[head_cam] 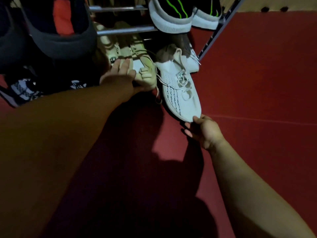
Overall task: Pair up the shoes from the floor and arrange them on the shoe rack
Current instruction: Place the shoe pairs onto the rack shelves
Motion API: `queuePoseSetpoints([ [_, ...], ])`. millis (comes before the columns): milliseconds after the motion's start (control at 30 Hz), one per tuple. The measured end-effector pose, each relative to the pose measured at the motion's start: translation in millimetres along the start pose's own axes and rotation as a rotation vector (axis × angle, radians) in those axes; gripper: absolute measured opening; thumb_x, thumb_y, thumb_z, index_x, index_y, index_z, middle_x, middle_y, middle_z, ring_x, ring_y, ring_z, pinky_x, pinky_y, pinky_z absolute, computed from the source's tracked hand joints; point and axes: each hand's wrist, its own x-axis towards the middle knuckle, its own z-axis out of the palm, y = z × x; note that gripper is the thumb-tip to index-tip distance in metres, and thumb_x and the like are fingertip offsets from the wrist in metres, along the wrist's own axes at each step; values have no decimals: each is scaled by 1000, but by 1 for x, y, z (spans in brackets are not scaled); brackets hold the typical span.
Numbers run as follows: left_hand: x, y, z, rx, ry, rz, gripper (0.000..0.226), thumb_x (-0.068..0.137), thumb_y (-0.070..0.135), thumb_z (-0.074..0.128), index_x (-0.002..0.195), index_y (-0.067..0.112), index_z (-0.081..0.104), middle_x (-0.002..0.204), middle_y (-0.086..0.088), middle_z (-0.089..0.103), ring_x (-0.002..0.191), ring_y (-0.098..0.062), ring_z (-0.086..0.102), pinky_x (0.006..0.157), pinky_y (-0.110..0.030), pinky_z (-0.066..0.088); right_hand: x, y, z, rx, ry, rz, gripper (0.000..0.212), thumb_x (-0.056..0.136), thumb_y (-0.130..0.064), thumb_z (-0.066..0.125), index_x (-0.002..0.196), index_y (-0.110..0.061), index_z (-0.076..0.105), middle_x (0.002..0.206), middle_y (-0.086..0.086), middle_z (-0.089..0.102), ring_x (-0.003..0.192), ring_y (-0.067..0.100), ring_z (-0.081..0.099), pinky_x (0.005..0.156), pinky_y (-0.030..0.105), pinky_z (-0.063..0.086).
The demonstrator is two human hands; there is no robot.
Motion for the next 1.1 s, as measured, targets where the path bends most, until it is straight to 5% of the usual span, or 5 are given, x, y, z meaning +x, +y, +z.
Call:
queuePoseSetpoints([
  [267, -55, -1, 23, 116, 261, 223, 85, 84, 60, 54, 151, 20, 20, 158, -17, 4, 145, -33, -3, 113, -52, -9, -33, 25, -42, -23, -10, 87, 16, 98, -4, 41, 92, -16, 50, 89, 7, 64, 81, 19, 65, 67, 31, 57],
  [433, -98, -5, 52, 187, -15, 138, 83, 88, 68, 30, 151, 28, -8, 155, -12, -24, 142, -33, -23, 111, -50, -17, -40, 48, -60, -66, -12, 203, 18, 97, -1, 42, 89, -16, 49, 91, 7, 63, 85, 21, 63, 80, 38, 50],
  [633, -137, -12, 77, 136, -479, -17, 91, 85, 74, 30, 146, 32, -22, 153, -8, -32, 141, -35, -24, 113, -55, -9, -55, 32, -74, -689, 191, 266, 10, 96, -10, 50, 89, -5, 56, 53, 8, 64, 45, 10, 62, 41, 16, 45],
  [767, -141, -14, 77, 141, -508, 2, 95, 84, 74, 34, 145, 32, -25, 151, -8, -35, 141, -36, -25, 114, -55, -6, -30, 7, -44, -999, 490, -131, 67, 87, -46, 57, 144, -20, 32, 140, 17, 45, 130, 33, 42, 108, 40, 36],
  [1100, -147, -21, 76, 163, -527, 24, 91, 85, 74, 32, 144, 34, -25, 151, -4, -35, 141, -32, -26, 116, -51, -6, -12, 14, 67, -1564, 243, -306, 118, 72, -58, 71, 151, -13, -5, 154, 10, 19, 144, 27, 13, 113, 51, 14],
])
